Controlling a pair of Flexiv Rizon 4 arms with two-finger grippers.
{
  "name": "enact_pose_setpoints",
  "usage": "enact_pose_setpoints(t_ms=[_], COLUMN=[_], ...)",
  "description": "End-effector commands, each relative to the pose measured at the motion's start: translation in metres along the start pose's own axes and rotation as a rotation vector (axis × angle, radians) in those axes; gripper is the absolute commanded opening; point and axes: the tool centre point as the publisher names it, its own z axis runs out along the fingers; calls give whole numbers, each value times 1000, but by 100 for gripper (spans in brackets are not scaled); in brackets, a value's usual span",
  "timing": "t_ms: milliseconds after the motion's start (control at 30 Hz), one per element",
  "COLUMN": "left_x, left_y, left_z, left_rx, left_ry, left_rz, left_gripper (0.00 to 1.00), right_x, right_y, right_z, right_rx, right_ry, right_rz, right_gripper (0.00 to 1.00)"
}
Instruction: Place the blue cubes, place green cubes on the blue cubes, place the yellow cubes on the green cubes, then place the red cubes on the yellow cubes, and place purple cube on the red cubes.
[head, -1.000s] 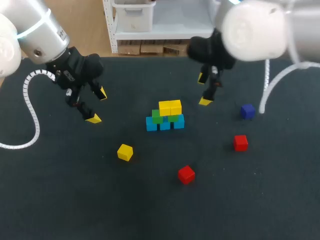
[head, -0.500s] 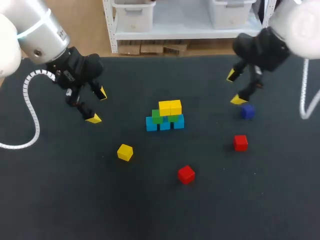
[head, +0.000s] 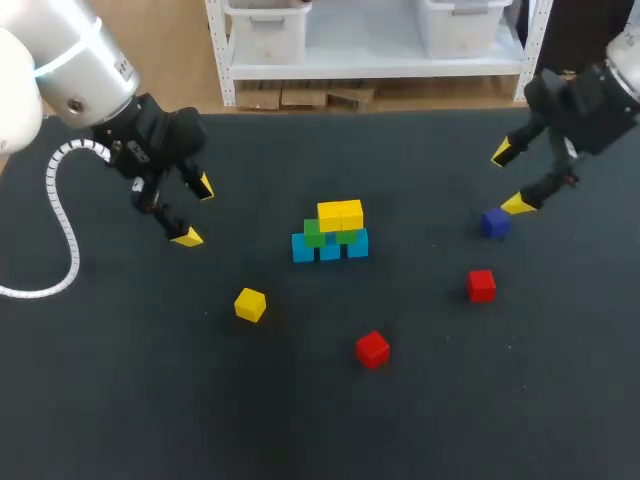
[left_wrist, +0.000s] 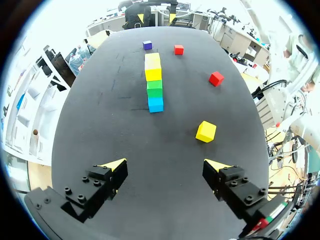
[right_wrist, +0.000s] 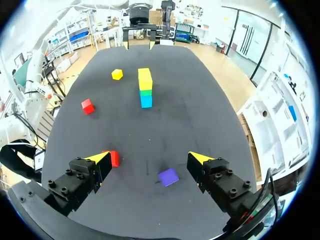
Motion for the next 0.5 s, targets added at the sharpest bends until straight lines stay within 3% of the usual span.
enact_pose_setpoints(t_ms=[33,167,333,500], left_x=[1,1,-2,2], left_y=[0,0,-12,-26], left_z=[0,0,-3,-7], left_rx=[-2,-2,10,33], left_ry=[-1,-1,3,62], left_rz=[2,2,156,222], left_gripper=[100,100,100,100], right_x=[3,3,3,3], right_y=[8,8,8,8], right_z=[-4,-4,-4,-4], right_rx=[4,4,4,4], right_ry=[-4,-4,-4,-4], right_rz=[0,0,0,0], right_gripper=[100,100,100,100])
